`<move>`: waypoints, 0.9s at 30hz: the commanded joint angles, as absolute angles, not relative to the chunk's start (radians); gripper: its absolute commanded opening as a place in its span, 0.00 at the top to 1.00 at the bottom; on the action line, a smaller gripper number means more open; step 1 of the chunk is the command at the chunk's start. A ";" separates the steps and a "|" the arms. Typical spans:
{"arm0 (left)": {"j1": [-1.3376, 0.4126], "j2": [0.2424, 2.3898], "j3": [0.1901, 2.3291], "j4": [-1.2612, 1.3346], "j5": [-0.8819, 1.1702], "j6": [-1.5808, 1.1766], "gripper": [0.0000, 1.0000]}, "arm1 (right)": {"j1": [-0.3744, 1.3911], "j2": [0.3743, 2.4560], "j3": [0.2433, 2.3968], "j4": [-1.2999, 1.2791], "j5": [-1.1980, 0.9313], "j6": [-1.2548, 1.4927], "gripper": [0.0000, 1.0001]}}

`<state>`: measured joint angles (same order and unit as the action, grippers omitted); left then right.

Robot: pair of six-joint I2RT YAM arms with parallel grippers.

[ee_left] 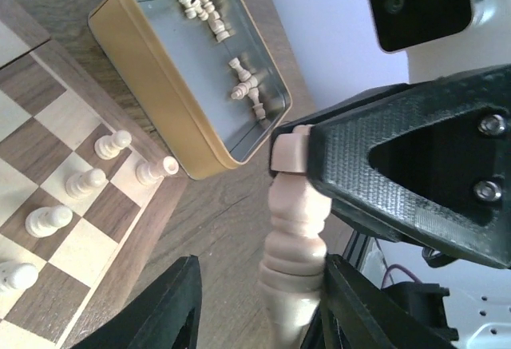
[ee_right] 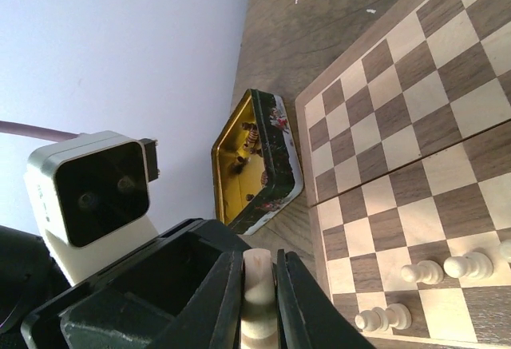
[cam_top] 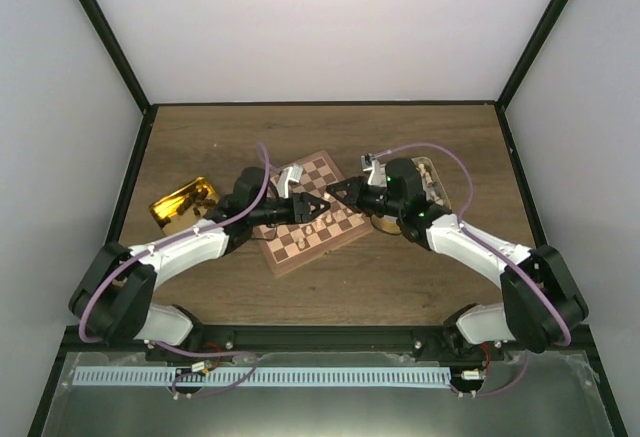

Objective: Set up the chess pieces on the board
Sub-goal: Pick up the chess piece from the storage box.

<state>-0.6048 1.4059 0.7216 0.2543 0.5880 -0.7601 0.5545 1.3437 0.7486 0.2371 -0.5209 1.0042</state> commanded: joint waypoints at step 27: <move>-0.607 1.329 0.811 0.110 0.799 -0.401 0.96 | 0.507 1.333 0.961 -0.136 -0.760 0.600 0.48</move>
<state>-0.6064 1.3674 0.7815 0.1371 0.7139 -0.4938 0.5404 1.3495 0.8967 0.0151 -0.6350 0.7650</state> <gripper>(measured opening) 0.167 0.528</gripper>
